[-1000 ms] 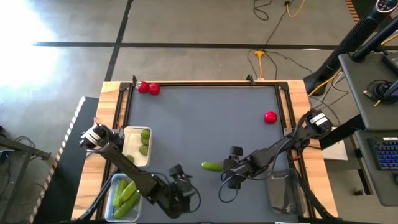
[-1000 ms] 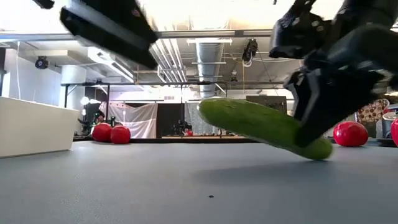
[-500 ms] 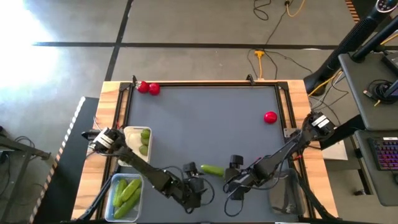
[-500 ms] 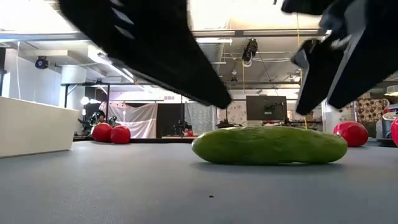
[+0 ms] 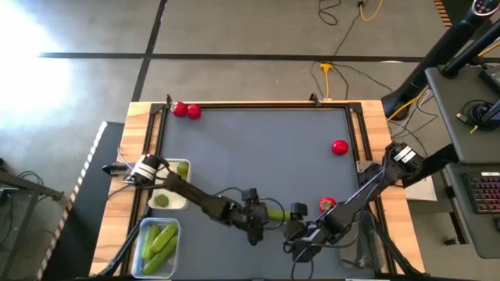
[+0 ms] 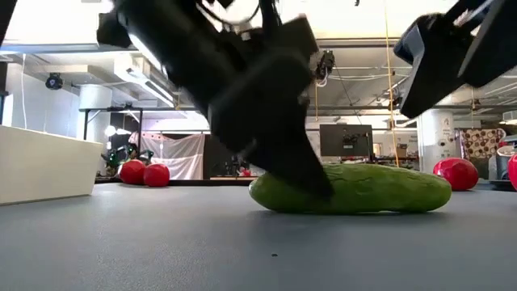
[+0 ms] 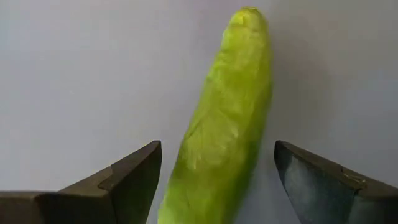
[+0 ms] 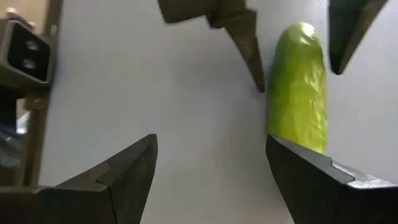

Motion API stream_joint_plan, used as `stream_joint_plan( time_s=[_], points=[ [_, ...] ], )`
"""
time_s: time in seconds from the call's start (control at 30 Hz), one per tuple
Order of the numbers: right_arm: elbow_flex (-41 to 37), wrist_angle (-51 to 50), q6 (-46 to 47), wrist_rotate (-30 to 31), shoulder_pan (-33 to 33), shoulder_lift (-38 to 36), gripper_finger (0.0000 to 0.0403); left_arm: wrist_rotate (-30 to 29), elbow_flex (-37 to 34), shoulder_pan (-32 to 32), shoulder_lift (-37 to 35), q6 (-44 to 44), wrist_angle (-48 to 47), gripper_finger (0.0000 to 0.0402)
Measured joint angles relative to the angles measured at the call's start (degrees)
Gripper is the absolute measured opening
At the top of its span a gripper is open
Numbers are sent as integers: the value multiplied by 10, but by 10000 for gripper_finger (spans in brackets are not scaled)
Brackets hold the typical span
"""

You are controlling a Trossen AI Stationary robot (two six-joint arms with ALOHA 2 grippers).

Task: Sort produce into baskets
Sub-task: Put the green cucumber into the transparent bin

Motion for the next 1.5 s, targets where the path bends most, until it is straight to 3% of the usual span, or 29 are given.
stream_joint_plan(
  time_s=[0.3,0.4,0.53,0.63,0.8,1.0,1.23,1.37,1.5],
  points=[
    [-24,-1,64,3,14,3,297,-8,2,9,66,-6,85,282],
    [-26,0,80,3,22,3,296,-12,2,1,77,0,112,255],
    [-27,0,99,3,30,3,291,-31,2,-15,77,27,122,191],
    [-27,0,101,3,32,3,286,-45,0,-30,65,41,108,149],
    [-27,0,100,4,31,3,281,-32,-3,-67,28,53,55,148],
    [-27,0,92,30,31,3,279,-41,-2,-141,-64,5,-69,150],
    [-27,-2,83,80,30,3,278,-46,-2,-244,-194,-147,-249,161],
    [-27,-1,83,129,30,3,274,-45,-2,-301,-268,-315,-344,163],
    [-27,-1,83,154,30,3,276,-2,-1,-356,-313,-493,-431,164]
  ],
)
